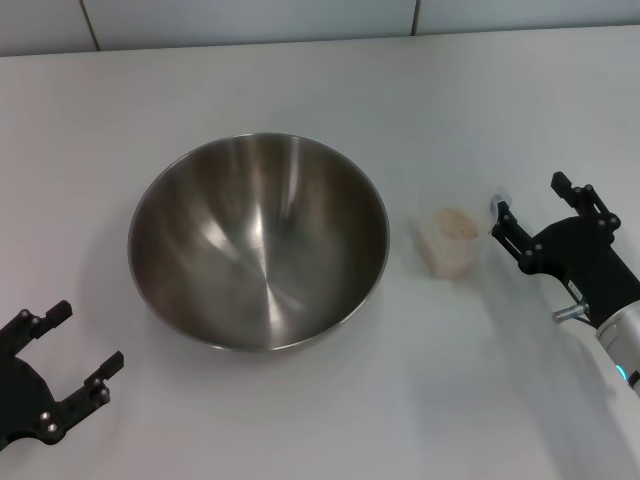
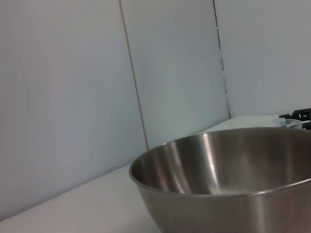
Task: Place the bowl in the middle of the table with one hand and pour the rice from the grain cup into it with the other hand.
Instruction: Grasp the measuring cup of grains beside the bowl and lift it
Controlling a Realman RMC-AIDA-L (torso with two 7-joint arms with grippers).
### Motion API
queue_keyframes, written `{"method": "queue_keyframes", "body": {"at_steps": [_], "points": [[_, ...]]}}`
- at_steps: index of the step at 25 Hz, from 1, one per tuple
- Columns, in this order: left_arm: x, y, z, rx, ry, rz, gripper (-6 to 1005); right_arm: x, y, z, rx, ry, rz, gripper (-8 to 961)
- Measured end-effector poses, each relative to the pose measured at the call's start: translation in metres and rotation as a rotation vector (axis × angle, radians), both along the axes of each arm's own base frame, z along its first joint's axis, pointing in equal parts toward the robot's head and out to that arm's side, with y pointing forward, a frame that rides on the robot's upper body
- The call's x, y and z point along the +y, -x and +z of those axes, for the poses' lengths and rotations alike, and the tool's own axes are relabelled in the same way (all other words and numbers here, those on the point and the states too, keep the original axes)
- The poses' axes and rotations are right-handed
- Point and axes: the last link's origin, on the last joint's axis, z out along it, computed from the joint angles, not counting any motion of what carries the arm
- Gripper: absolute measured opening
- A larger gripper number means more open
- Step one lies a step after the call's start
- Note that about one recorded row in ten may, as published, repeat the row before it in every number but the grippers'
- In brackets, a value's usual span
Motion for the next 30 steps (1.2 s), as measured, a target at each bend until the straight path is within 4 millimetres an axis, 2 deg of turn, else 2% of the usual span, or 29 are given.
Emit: {"method": "queue_keyframes", "body": {"at_steps": [6,16,23,25,30], "points": [[0.0004,0.0015,-0.0004,0.007,0.0,0.009,758,0.0055,0.0031,-0.003,-0.008,0.019,0.006,770],[0.0005,0.0027,-0.0022,0.012,0.001,0.02,757,0.0065,0.0089,-0.0074,-0.007,0.036,0.026,616],[0.0012,0.0039,-0.0032,0.019,0.002,0.029,757,0.0067,0.0096,-0.0076,-0.004,0.033,0.025,394],[0.0016,0.0039,-0.0034,0.02,0.002,0.03,756,0.0071,0.0093,-0.007,-0.002,0.029,0.022,152],[0.0019,0.004,-0.0035,0.021,0.002,0.031,756,0.0077,0.0092,-0.0056,0.0,0.02,0.021,83]]}}
